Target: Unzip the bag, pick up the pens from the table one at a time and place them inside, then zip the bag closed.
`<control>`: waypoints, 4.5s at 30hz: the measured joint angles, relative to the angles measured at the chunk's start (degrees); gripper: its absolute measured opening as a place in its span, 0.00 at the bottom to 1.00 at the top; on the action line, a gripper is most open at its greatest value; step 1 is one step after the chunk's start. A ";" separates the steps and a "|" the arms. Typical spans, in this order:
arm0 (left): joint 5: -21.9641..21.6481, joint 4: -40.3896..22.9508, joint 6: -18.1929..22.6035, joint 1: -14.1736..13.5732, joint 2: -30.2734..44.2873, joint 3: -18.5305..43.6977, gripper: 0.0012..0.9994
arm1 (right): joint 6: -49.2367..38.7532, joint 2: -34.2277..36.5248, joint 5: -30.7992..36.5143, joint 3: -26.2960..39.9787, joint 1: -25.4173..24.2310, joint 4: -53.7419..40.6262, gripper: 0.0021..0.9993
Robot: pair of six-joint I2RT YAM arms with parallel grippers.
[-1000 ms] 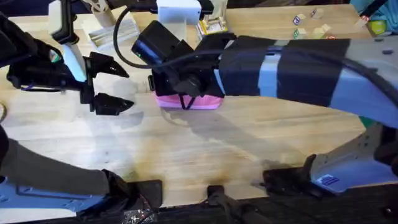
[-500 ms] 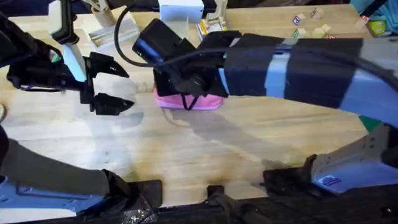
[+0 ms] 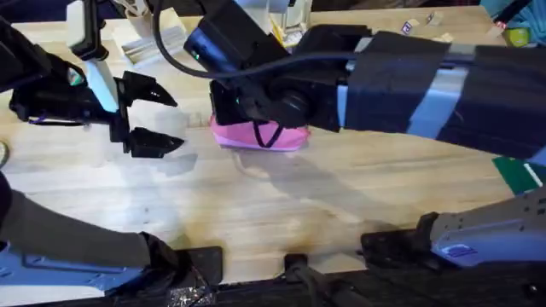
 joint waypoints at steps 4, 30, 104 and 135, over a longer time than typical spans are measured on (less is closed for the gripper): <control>0.05 0.00 0.00 0.00 0.00 0.00 0.99 | -0.29 -0.46 -0.24 0.00 0.00 -1.46 0.03; 7.84 0.44 -1.33 -11.77 2.28 0.07 0.99 | -3.60 -0.46 -2.85 0.00 0.04 -2.54 0.03; 12.75 2.19 -2.64 -17.11 6.84 0.09 0.04 | -9.82 -6.23 -7.46 -8.81 -28.63 -25.90 0.03; 12.05 3.98 -2.78 -16.04 6.84 0.11 0.99 | -17.10 -28.17 -2.37 -5.68 -29.64 -34.16 1.00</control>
